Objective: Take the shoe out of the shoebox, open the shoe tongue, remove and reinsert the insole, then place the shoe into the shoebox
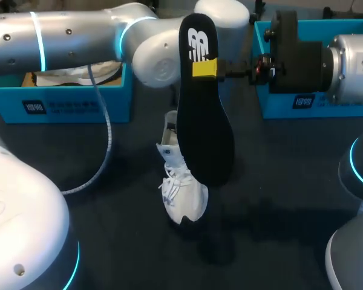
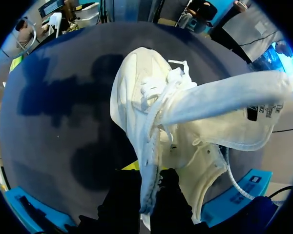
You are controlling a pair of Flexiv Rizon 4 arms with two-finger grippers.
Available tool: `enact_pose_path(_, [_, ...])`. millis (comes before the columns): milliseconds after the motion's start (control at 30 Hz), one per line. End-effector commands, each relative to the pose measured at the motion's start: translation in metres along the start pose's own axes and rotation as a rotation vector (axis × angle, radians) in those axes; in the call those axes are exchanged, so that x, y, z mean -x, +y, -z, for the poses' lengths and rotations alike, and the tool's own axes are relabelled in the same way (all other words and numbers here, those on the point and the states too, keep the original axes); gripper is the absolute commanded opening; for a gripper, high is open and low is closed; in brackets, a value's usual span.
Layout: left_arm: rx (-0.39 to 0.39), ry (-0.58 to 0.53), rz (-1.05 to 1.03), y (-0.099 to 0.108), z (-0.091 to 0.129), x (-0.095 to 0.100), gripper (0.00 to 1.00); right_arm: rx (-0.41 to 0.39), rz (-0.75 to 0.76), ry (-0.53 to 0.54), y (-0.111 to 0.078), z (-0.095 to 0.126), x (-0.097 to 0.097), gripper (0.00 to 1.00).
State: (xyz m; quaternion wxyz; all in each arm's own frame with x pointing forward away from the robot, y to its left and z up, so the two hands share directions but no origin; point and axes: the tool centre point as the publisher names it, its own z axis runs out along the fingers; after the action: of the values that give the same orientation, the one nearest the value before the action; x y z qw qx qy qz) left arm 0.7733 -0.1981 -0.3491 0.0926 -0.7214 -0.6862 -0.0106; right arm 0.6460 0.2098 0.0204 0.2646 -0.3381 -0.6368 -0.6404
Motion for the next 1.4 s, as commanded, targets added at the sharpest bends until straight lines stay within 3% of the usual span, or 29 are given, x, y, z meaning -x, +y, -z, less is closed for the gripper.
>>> enact_pose_path(33, [0.015,0.019,-0.001,-0.001,-0.002,0.017,0.0,0.0,-0.001,-0.003,0.001,-0.005,0.0,0.0])
enact_pose_path(533, [-0.055,0.037,0.008,0.005,-0.039,0.04,0.0,0.0,-0.001,-0.003,0.001,-0.005,0.0,0.0])
enact_pose_path(567, [-0.06,0.039,0.008,0.005,-0.042,0.041,0.1,0.0,-0.001,-0.003,0.001,-0.005,0.0,0.0])
enact_pose_path(600, [-0.065,0.036,0.006,0.006,-0.042,0.041,0.43,0.0,-0.001,-0.003,0.001,-0.005,0.0,0.0])
enact_pose_path(633, [-0.067,0.037,0.0,0.006,-0.042,0.041,0.95,0.001,0.0,-0.006,0.001,-0.004,-0.001,0.0])
enact_pose_path(667, [-0.065,0.026,-0.002,0.006,-0.039,0.04,1.0,0.002,0.001,-0.008,0.002,-0.003,-0.001,0.0])
enact_pose_path(1167, [-0.029,-0.249,-0.024,0.009,0.028,0.018,1.0,0.015,-0.05,-0.029,0.015,0.025,-0.001,0.0])
enact_pose_path(1200, [-0.029,-0.314,-0.037,0.009,0.036,0.015,1.0,0.019,-0.058,-0.028,0.019,0.031,0.001,0.0])
enact_pose_path(1400, [-0.005,-0.442,-0.04,0.012,0.06,0.009,1.0,0.095,-0.081,-0.049,0.029,0.057,0.008,0.0])
